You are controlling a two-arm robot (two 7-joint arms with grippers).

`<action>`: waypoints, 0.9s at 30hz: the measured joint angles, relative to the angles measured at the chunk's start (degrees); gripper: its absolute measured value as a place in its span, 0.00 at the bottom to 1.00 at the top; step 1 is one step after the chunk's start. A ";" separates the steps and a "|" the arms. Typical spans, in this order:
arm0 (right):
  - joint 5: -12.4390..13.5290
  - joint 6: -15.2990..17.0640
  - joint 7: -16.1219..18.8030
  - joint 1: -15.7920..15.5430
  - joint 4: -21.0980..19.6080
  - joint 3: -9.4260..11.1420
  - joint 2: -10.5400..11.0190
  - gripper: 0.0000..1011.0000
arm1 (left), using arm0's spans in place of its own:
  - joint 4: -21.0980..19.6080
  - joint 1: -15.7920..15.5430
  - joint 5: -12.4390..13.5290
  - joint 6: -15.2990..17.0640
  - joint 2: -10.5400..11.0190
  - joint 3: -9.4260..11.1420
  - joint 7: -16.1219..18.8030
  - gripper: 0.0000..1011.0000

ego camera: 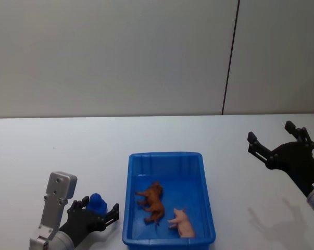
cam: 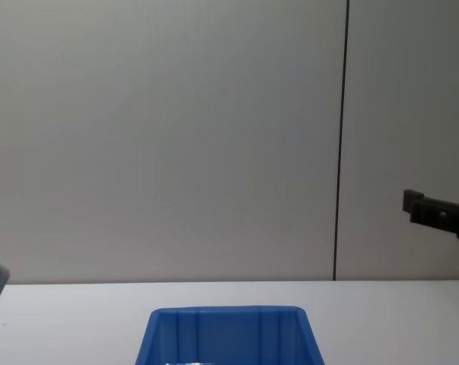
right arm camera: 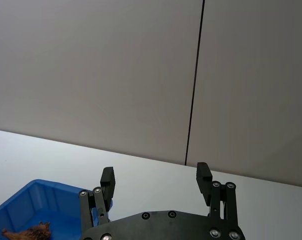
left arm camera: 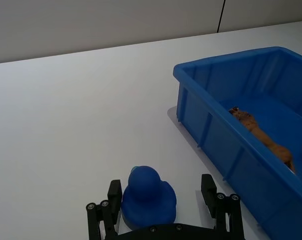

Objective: Pick up the two dolls from the table and place them into the box.

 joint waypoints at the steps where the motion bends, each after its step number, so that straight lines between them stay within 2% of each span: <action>1: 0.00 0.00 0.00 0.00 0.00 0.00 0.00 0.99 | 0.47 -0.32 0.35 0.01 -0.21 0.01 -0.27 0.99; 12: 0.00 0.00 0.00 0.00 0.00 0.00 0.00 0.99 | 2.49 -1.76 2.22 1.36 -1.00 -0.08 -0.79 0.99; 19: 0.00 0.00 0.00 0.00 0.00 0.00 0.00 0.99 | 3.06 -2.22 2.80 1.74 -1.21 -0.16 -0.89 0.87; 24: 0.00 0.00 0.00 0.00 0.00 0.00 0.00 0.99 | 3.36 -2.46 3.10 1.94 -1.33 -0.22 -0.94 0.73; 27: 0.00 0.00 0.00 0.00 0.00 0.00 0.00 0.99 | 3.49 -2.55 3.22 2.04 -1.37 -0.24 -0.98 0.71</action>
